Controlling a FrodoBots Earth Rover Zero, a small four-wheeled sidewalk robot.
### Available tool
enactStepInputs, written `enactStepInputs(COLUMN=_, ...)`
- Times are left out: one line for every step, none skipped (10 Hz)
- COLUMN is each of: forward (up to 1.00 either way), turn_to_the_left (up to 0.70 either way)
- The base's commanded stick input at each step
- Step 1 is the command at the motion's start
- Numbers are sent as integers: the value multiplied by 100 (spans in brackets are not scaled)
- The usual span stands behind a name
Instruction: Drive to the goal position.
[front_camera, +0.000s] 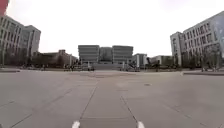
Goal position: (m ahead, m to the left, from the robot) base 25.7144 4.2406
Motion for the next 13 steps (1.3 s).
enactStepInputs(forward=60, turn_to_the_left=0)
enactStepInputs(forward=60, turn_to_the_left=0)
enactStepInputs(forward=60, turn_to_the_left=0)
enactStepInputs(forward=60, turn_to_the_left=0)
enactStepInputs(forward=60, turn_to_the_left=0)
enactStepInputs(forward=60, turn_to_the_left=0)
enactStepInputs(forward=60, turn_to_the_left=0)
enactStepInputs(forward=60, turn_to_the_left=0)
enactStepInputs(forward=60, turn_to_the_left=0)
enactStepInputs(forward=60, turn_to_the_left=0)
enactStepInputs(forward=60, turn_to_the_left=0)
enactStepInputs(forward=60, turn_to_the_left=0)
enactStepInputs(forward=60, turn_to_the_left=0)
